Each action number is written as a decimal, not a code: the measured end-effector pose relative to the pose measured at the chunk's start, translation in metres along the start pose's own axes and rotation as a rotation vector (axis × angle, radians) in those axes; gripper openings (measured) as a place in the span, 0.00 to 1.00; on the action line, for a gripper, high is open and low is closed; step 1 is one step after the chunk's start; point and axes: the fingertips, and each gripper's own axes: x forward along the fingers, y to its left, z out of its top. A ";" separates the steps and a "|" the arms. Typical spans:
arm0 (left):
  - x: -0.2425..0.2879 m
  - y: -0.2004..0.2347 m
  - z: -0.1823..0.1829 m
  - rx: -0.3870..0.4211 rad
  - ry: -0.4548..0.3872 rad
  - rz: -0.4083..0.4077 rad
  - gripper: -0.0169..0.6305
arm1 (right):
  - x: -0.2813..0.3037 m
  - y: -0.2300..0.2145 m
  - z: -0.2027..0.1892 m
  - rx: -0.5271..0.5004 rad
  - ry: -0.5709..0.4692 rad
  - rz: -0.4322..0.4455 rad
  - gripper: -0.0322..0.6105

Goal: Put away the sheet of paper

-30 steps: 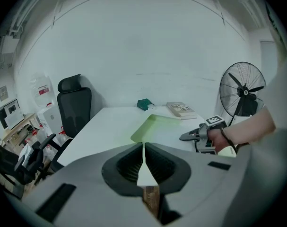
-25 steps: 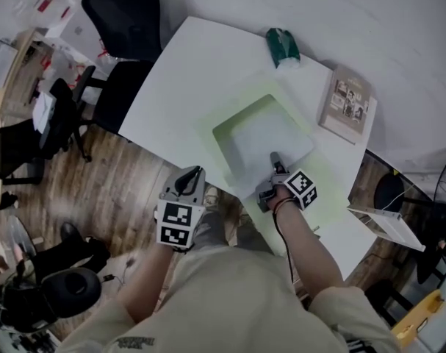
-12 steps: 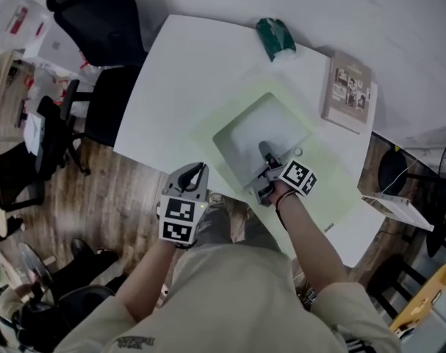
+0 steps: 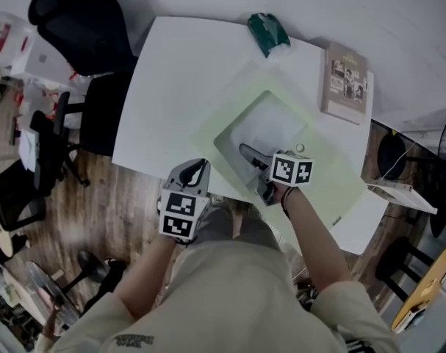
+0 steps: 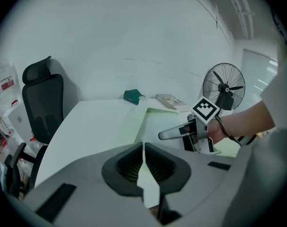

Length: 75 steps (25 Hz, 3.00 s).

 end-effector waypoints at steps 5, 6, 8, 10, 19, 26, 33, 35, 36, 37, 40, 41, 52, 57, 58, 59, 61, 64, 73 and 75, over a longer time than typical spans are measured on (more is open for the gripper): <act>0.002 0.001 0.006 0.034 0.002 -0.041 0.08 | -0.009 0.000 -0.011 -0.094 0.082 -0.095 0.65; 0.003 0.001 0.008 0.042 0.000 -0.046 0.08 | -0.013 -0.003 -0.012 -0.113 0.091 -0.133 0.65; 0.005 0.000 0.013 0.059 -0.008 -0.054 0.08 | -0.025 -0.010 -0.011 -0.156 0.101 -0.208 0.65; 0.006 -0.002 0.021 0.080 -0.026 -0.060 0.08 | -0.039 -0.013 -0.008 -0.176 0.090 -0.253 0.65; -0.009 -0.005 0.059 0.152 -0.110 -0.048 0.08 | -0.107 -0.006 0.020 -0.249 -0.043 -0.362 0.65; -0.035 -0.019 0.092 0.181 -0.203 -0.042 0.08 | -0.165 0.041 0.051 -0.363 -0.211 -0.370 0.50; -0.068 -0.044 0.137 0.235 -0.326 -0.055 0.08 | -0.226 0.104 0.081 -0.486 -0.383 -0.357 0.33; -0.079 -0.051 0.151 0.247 -0.364 -0.059 0.08 | -0.243 0.123 0.088 -0.519 -0.430 -0.342 0.28; -0.085 -0.054 0.157 0.252 -0.383 -0.061 0.08 | -0.251 0.133 0.092 -0.537 -0.452 -0.333 0.26; -0.091 -0.058 0.164 0.256 -0.402 -0.062 0.08 | -0.258 0.143 0.095 -0.556 -0.474 -0.324 0.24; -0.109 -0.067 0.181 0.273 -0.452 -0.066 0.08 | -0.282 0.177 0.103 -0.609 -0.549 -0.272 0.19; -0.115 -0.070 0.186 0.281 -0.467 -0.066 0.08 | -0.290 0.189 0.106 -0.627 -0.575 -0.251 0.17; -0.178 -0.088 0.231 0.284 -0.639 -0.068 0.08 | -0.357 0.272 0.121 -0.713 -0.749 -0.136 0.10; -0.202 -0.096 0.240 0.291 -0.688 -0.070 0.08 | -0.378 0.293 0.122 -0.745 -0.792 -0.117 0.08; -0.205 -0.098 0.241 0.293 -0.693 -0.069 0.08 | -0.380 0.296 0.122 -0.738 -0.797 -0.105 0.08; -0.208 -0.099 0.242 0.296 -0.697 -0.069 0.08 | -0.382 0.297 0.123 -0.734 -0.800 -0.098 0.08; -0.211 -0.102 0.242 0.300 -0.701 -0.069 0.08 | -0.385 0.299 0.123 -0.740 -0.805 -0.098 0.08; -0.217 -0.105 0.240 0.300 -0.703 -0.072 0.08 | -0.387 0.301 0.121 -0.745 -0.806 -0.098 0.08; -0.220 -0.109 0.238 0.304 -0.689 -0.085 0.08 | -0.392 0.307 0.121 -0.773 -0.836 -0.117 0.08; -0.221 -0.110 0.238 0.309 -0.689 -0.082 0.08 | -0.392 0.306 0.121 -0.768 -0.838 -0.115 0.08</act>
